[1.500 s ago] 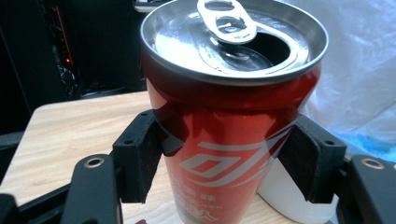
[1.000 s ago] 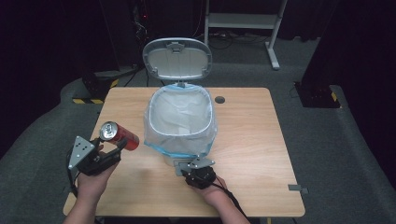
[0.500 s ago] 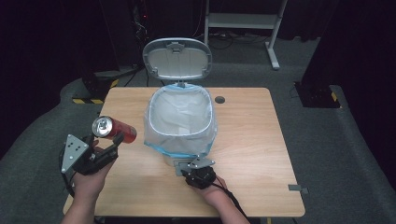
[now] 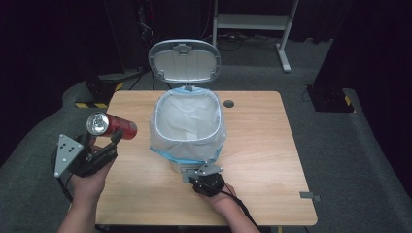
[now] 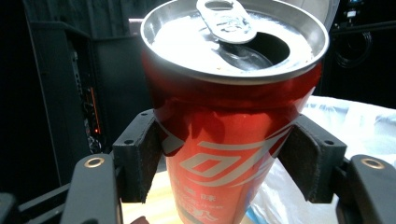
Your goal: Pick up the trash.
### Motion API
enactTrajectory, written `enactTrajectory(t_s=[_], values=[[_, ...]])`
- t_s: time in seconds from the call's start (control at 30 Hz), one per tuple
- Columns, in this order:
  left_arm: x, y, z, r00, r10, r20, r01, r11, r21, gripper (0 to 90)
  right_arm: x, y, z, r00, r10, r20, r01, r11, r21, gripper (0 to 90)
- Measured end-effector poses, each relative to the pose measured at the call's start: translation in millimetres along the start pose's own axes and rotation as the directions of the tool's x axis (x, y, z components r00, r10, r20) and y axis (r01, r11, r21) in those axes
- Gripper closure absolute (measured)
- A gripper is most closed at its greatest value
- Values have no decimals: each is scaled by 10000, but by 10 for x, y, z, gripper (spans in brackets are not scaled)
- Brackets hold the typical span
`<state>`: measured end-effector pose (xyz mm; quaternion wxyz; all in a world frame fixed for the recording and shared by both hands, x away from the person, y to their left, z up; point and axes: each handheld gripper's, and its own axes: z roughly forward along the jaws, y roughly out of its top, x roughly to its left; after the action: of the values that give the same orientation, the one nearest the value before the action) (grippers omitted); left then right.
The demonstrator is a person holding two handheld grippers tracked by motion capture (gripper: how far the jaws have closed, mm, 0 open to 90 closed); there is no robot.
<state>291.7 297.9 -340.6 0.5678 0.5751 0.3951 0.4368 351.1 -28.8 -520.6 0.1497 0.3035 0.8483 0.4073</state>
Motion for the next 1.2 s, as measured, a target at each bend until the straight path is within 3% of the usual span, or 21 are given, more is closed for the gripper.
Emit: enactTrajectory(t_s=[0.23,0.67,1.2], values=[[-8,50,22,9998,177,-30,-177,9998,-51,337,3,0,0,10000,-25,22,25,10000,-4,585],[-38,107,166,9999,27,103,-27,10000,-13,337,0,0,0,10000,-16,-1,16,10000,-4,584],[-118,322,318,9989,-23,459,45,9988,-483,337,-1,0,0,10000,-23,-6,23,10000,-2,584]])
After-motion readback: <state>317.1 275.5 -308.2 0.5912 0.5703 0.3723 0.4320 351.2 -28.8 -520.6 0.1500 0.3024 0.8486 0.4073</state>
